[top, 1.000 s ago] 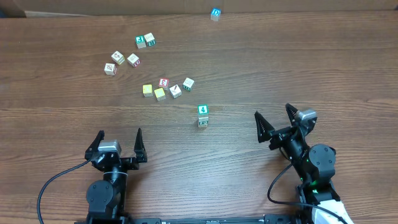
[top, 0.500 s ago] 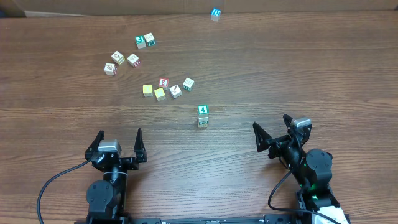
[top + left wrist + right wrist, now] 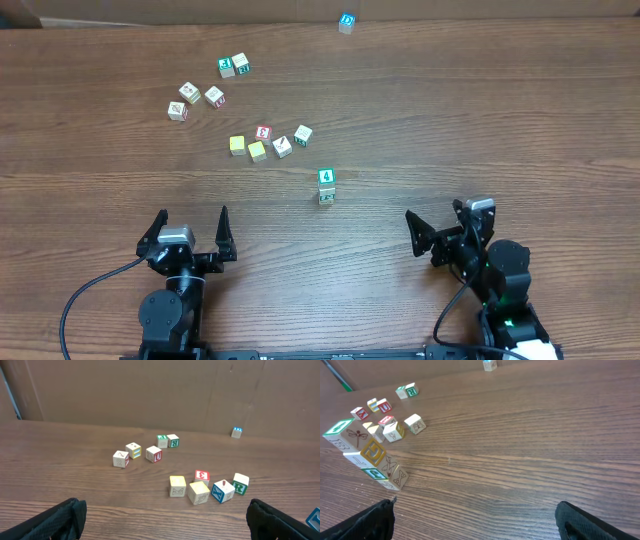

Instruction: Form a tower

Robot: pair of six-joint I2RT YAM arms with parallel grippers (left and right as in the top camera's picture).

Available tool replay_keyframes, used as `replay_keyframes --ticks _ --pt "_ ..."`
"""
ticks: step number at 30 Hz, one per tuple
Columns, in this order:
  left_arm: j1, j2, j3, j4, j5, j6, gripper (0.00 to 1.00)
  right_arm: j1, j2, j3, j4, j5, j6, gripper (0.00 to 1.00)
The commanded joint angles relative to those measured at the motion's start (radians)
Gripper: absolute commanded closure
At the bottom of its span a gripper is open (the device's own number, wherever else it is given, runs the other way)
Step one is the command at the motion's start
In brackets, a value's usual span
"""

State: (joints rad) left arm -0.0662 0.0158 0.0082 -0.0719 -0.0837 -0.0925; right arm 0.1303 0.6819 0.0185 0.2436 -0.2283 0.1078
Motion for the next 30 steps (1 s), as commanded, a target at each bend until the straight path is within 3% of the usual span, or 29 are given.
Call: replay_keyframes --ticks 1,20,30 --pt "-0.006 -0.012 -0.003 0.002 -0.009 0.029 0.01 -0.008 -0.063 -0.010 -0.044 0.010 -0.005 0.00" --pt "-0.006 -0.012 -0.003 0.001 -0.009 0.030 0.00 -0.026 -0.335 -0.011 -0.308 0.017 -0.005 0.00" --pt "-0.006 -0.012 -0.003 0.002 -0.009 0.029 0.00 -0.037 -0.402 -0.011 -0.308 0.017 -0.012 0.00"
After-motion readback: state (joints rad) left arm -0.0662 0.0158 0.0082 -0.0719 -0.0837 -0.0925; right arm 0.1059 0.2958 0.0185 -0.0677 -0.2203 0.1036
